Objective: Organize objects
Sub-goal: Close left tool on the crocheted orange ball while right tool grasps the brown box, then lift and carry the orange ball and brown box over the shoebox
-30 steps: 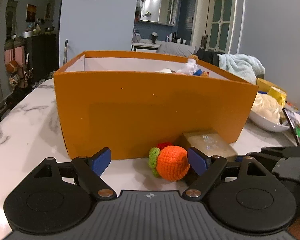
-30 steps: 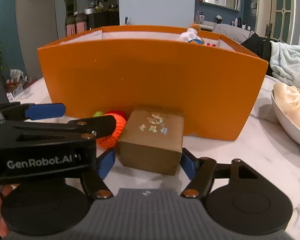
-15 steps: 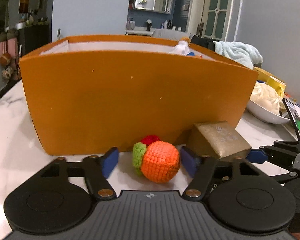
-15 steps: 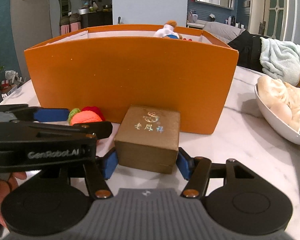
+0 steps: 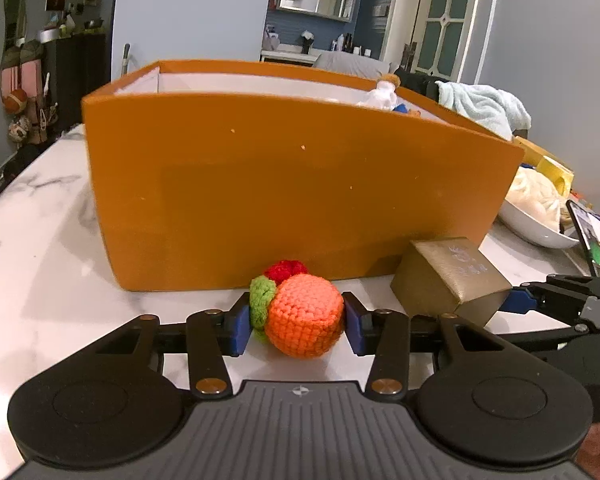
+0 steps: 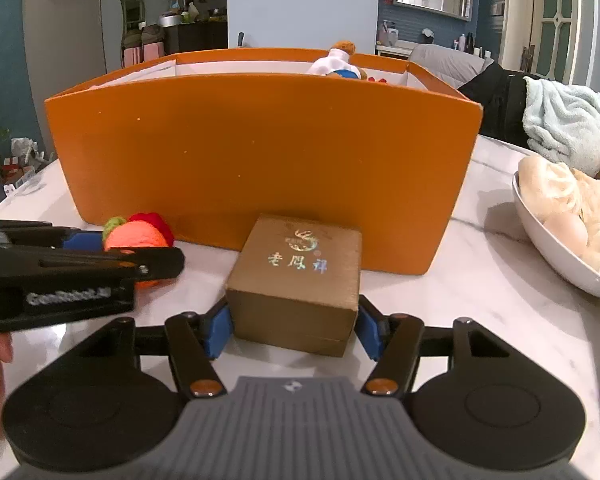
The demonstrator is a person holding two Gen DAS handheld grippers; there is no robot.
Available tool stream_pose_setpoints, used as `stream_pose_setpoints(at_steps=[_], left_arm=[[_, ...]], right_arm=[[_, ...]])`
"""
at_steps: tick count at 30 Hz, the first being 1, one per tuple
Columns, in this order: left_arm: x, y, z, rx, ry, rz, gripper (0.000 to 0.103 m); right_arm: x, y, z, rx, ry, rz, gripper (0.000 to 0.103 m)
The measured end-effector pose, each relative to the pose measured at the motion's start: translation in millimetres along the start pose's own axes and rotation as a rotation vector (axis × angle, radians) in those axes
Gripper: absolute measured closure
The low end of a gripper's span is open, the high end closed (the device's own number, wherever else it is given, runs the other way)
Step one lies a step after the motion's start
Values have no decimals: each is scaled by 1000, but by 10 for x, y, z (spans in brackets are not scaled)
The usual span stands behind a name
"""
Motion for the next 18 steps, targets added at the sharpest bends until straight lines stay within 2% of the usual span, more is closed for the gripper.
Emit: stream_pose_setpoints(at_steps=[7, 12, 18], left_arm=[[268, 36, -106, -3, -67, 5, 50], [454, -55, -327, -56, -137, 5, 50], [519, -140, -675, -53, -184, 34, 50]], right_arm=[[228, 6, -25, -4, -23, -17, 39], [470, 45, -140, -5, -72, -30, 39], [731, 159, -401, 20, -143, -57, 39]])
Point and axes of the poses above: each gripper's, at about its wrist camera, not at the fingertips, and x roughly against the way its jaws point, y to its left, z to its underside, the point moved 8 cm from there along -x, roughly the way its jaws point, and after that the axes turned 4 degrees about -y, right-handed, at the moved point
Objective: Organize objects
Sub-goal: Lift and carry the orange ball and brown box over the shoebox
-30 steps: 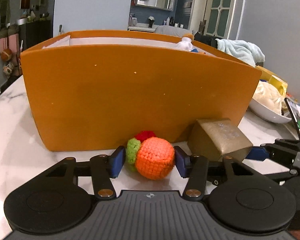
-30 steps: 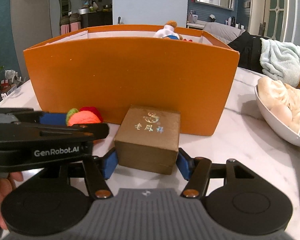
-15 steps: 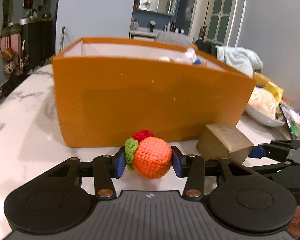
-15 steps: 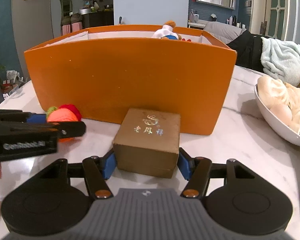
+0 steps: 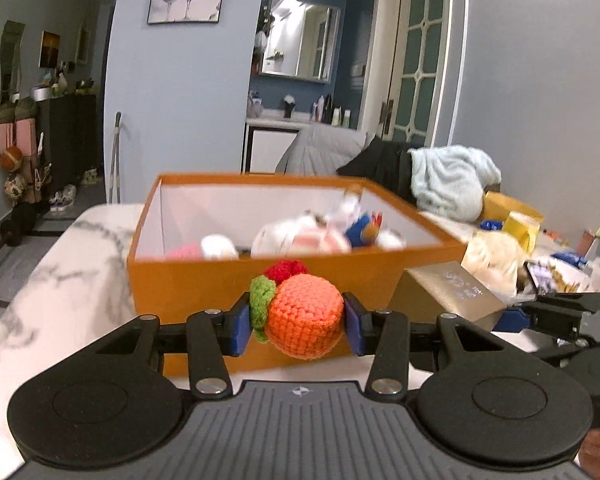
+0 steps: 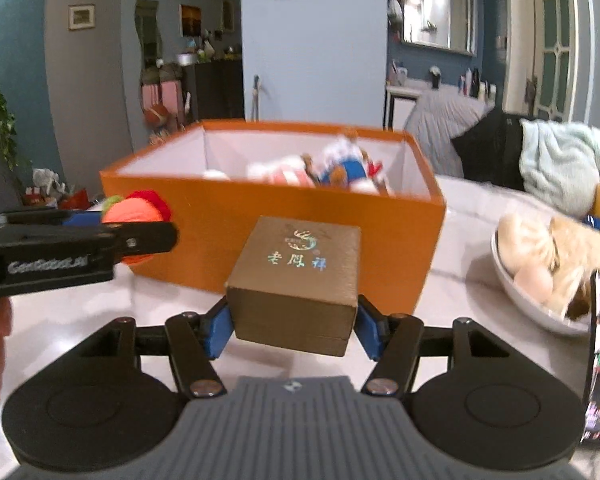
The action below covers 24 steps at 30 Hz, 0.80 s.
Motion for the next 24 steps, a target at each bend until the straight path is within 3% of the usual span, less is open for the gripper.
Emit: stream_pose_setpoints(at_steps=[11, 16, 24], left_arm=[[-485, 261, -581, -19, 49, -26, 50], [-816, 410, -798, 4, 109, -23, 50], [-1271, 603, -804, 15, 195, -70, 50]], right_arm=[[-113, 80, -718, 87, -78, -13, 39], [-433, 51, -1085, 102, -71, -9, 39], [-1047, 29, -1410, 157, -22, 15, 39]])
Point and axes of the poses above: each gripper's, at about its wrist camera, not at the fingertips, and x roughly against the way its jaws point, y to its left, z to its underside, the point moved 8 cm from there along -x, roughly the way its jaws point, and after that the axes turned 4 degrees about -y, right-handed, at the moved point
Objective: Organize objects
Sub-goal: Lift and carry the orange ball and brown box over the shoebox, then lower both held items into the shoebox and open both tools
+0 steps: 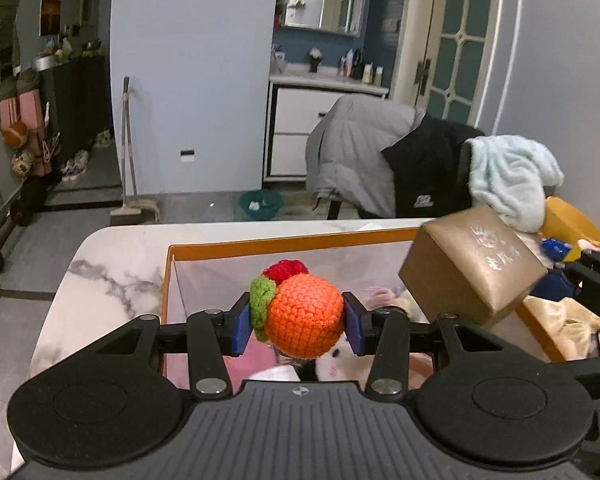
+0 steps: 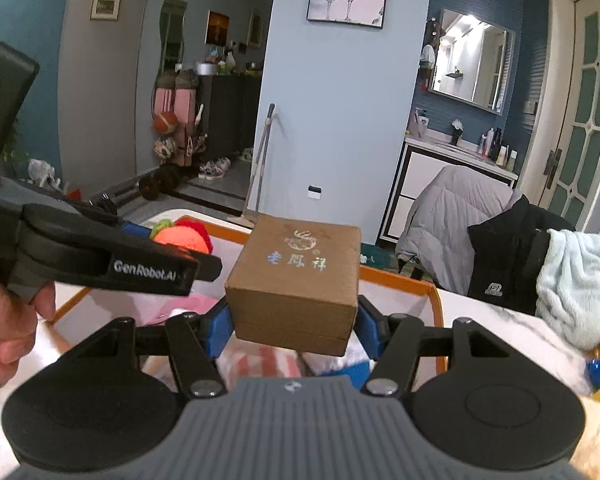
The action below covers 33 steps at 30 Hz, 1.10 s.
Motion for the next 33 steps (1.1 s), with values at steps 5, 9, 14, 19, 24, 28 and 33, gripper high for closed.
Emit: stream_pose_setpoints(at_steps=[5, 9, 14, 19, 24, 28, 33], left_arm=[[-167, 100, 51, 27, 54, -12, 50], [-238, 184, 56, 51, 75, -25, 50], [-311, 226, 4, 45, 87, -44, 50], [-399, 249, -33, 50, 96, -60, 50], [-510, 265, 8, 47, 138, -66, 50], [-572, 231, 10, 23, 166, -72, 50], [-646, 192, 56, -23, 203, -98, 50]], right_arm=[[-294, 56, -5, 17, 57, -31, 39], [-461, 111, -5, 43, 84, -47, 39], [-612, 116, -8, 52, 108, -60, 39], [-792, 94, -41, 44, 135, -69, 39], [-973, 83, 40, 30, 183, -88, 39], [-1078, 92, 90, 14, 223, -95, 39], [-1130, 173, 170, 66, 283, -116, 41]])
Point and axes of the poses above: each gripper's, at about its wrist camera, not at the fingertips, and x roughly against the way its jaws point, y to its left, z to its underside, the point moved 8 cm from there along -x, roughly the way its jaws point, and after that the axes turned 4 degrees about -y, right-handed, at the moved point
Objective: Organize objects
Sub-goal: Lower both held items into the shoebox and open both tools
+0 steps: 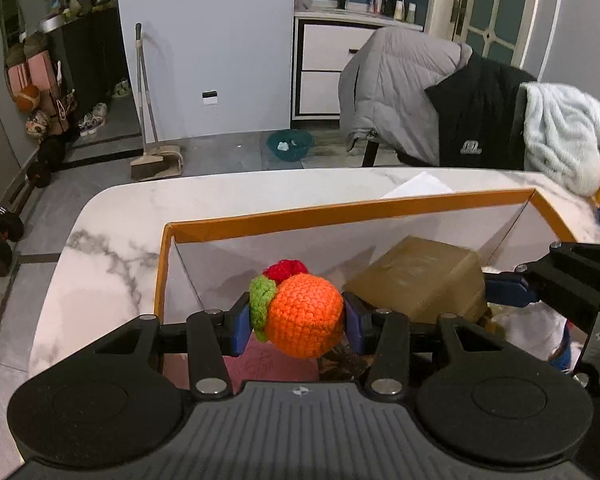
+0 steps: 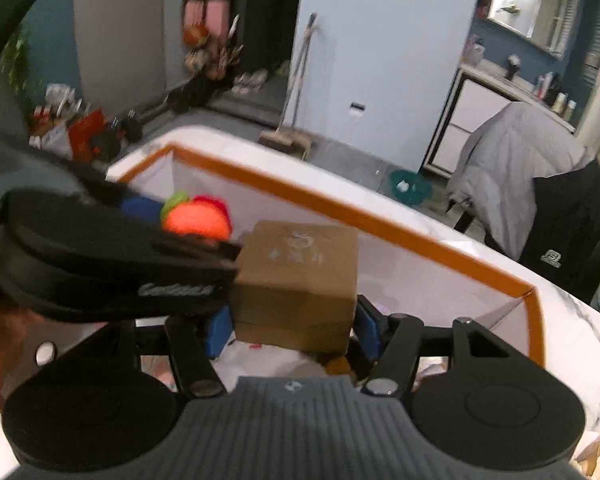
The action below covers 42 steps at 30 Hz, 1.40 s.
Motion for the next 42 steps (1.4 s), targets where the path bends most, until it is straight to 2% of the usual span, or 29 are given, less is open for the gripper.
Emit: stream_pose_setpoints(at_steps=[4, 9, 11, 12, 13, 25, 32, 35, 37, 42], left_arm=[[3, -11, 14, -5, 2, -8, 50], [-21, -43, 27, -36, 21, -34, 48], [-31, -64, 37, -50, 30, -34, 42], [-38, -67, 47, -53, 38, -36, 31], [-45, -58, 55, -48, 46, -39, 30], [3, 5, 29, -6, 12, -37, 28], [35, 33, 15, 16, -12, -25, 27], [76, 33, -2, 17, -40, -2, 20], [138, 42, -10, 26, -76, 4, 18], [419, 32, -36, 4, -191, -16, 14]], right_arm=[[-39, -16, 20, 3, 25, 14, 42], [-59, -99, 48, -66, 50, -17, 41], [-61, -89, 66, -91, 71, -38, 38], [-75, -99, 73, -102, 83, -45, 28], [-84, -110, 88, -114, 96, -49, 23], [-30, -157, 125, -181, 69, -59, 24], [-21, -152, 105, -160, 57, -20, 25], [13, -143, 91, -136, 36, 15, 24], [54, -161, 81, -133, 7, 37, 19], [267, -203, 33, -140, -132, 93, 9]])
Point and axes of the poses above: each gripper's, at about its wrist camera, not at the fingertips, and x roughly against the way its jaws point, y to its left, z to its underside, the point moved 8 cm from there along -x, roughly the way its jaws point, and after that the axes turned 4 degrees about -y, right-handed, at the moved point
